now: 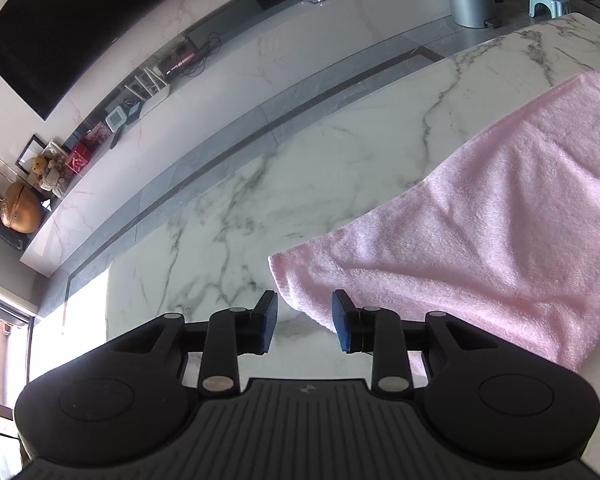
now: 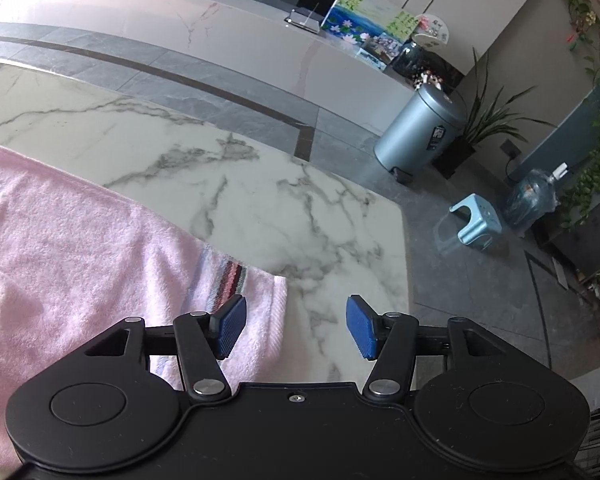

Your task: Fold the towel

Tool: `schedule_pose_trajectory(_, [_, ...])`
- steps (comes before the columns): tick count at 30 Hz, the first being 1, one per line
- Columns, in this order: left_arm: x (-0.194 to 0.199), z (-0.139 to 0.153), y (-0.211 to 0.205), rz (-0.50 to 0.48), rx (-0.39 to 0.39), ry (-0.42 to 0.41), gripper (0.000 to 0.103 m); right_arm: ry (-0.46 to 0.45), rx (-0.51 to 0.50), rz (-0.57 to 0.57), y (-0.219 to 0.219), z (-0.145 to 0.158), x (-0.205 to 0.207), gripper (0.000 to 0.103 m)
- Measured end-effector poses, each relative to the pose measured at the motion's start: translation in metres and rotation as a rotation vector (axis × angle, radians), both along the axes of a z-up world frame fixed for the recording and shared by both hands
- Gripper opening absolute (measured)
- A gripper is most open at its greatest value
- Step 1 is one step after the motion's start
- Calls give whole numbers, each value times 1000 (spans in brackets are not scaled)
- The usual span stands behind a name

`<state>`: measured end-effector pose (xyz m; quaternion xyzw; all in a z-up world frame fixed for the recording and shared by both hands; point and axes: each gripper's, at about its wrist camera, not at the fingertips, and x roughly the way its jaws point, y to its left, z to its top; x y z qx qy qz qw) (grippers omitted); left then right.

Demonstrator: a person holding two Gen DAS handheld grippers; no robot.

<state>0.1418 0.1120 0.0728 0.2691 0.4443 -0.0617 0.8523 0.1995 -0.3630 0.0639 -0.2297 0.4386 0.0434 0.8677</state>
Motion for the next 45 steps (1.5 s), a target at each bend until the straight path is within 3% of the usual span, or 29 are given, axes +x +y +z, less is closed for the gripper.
schedule_pose_trajectory(4, [-33, -10, -21, -100, -22, 41, 41, 67, 55, 102, 18, -15, -39, 53])
schedule_pose_trajectory(16, [-102, -34, -68, -274, -54, 80, 47, 145, 218, 306, 68, -40, -147, 53])
schedule_pose_trajectory(21, [-108, -56, -76, -232, 21, 43, 48, 128, 181, 400, 91, -50, -177, 54])
schedule_pose_trajectory(25, [-110, -72, -71, -188, -48, 85, 48, 129, 157, 418, 100, -66, -189, 54])
schedule_pose_trajectory(31, [-103, -80, -59, -91, -107, 45, 48, 135, 182, 387, 100, -80, -186, 54])
schedule_pose_trajectory(36, [-94, -78, -60, -91, -125, 30, 48, 139, 199, 414, 105, -82, -186, 54])
schedule_pose_trajectory(39, [-91, -79, -65, -107, -122, 31, 46, 150, 209, 421, 111, -86, -183, 50])
schedule_pose_trajectory(41, [-89, -81, -66, -107, -130, 40, 38, 165, 219, 421, 112, -88, -182, 29])
schedule_pose_trajectory(43, [-88, -81, -65, -107, -148, 56, 24, 176, 223, 417, 112, -89, -181, 15])
schedule_pose_trajectory(45, [-89, -78, -61, -100, -172, 68, 17, 181, 224, 409, 109, -87, -181, 10])
